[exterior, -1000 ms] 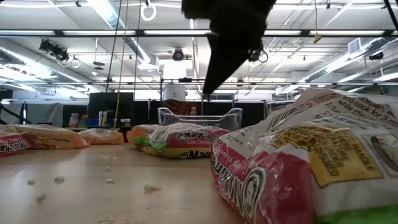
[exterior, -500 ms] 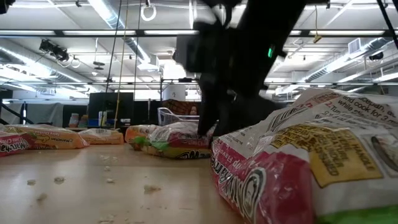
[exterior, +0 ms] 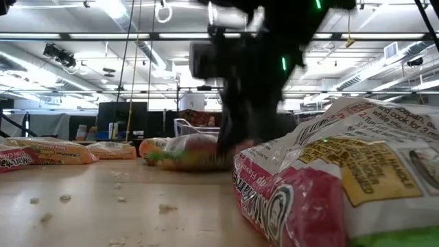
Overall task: Sort Maruchan noodles
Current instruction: Put the middle red noodle pack into the top right transparent bin
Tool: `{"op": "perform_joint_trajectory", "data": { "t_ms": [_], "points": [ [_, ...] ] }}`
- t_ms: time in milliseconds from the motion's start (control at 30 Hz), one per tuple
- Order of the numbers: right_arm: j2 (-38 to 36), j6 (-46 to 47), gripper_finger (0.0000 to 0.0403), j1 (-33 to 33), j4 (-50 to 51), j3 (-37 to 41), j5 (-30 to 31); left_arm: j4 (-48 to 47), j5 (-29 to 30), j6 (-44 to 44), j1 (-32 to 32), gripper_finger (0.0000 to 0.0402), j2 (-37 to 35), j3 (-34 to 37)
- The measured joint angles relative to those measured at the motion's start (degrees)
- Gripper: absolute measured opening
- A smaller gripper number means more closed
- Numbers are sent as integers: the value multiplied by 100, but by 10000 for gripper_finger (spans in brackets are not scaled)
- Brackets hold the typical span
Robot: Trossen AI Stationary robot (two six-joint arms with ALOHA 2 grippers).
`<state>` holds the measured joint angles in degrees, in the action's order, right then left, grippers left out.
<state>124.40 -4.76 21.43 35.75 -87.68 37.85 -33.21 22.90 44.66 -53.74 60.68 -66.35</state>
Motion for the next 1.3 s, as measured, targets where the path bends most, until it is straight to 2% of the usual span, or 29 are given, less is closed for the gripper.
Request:
{"op": "perform_joint_trajectory", "data": {
  "t_ms": [167,267,333,433,533,700,900,1100,1300],
  "points": [
    [-1154,530,8,-333,1156,-413,-899,3,105,-177,265,114,-37,0],
    [-2000,942,7,-799,1673,-470,-1786,3,239,-615,506,114,-37,0],
    [-2492,1231,6,-1233,2129,-470,-2137,36,396,-870,742,114,-37,0],
    [-3095,1352,5,-1899,2791,-470,-2296,192,607,-1231,1146,114,-36,0],
    [-3527,1055,5,-2567,3346,-470,-2332,481,732,-1621,1552,114,-34,0],
    [-3881,494,5,-3720,4135,-425,-2370,1092,734,-2359,2160,114,-34,0],
    [-4124,179,4,-4826,4436,355,-3042,1541,734,-2733,2848,114,-34,0],
    [-4274,5,4,-5204,4249,1425,-3639,1586,729,-2740,3344,114,58,-2],
    [-4251,342,5,-5232,3342,2199,-3987,1620,531,-2740,3800,114,129,-2]
  ]
}}
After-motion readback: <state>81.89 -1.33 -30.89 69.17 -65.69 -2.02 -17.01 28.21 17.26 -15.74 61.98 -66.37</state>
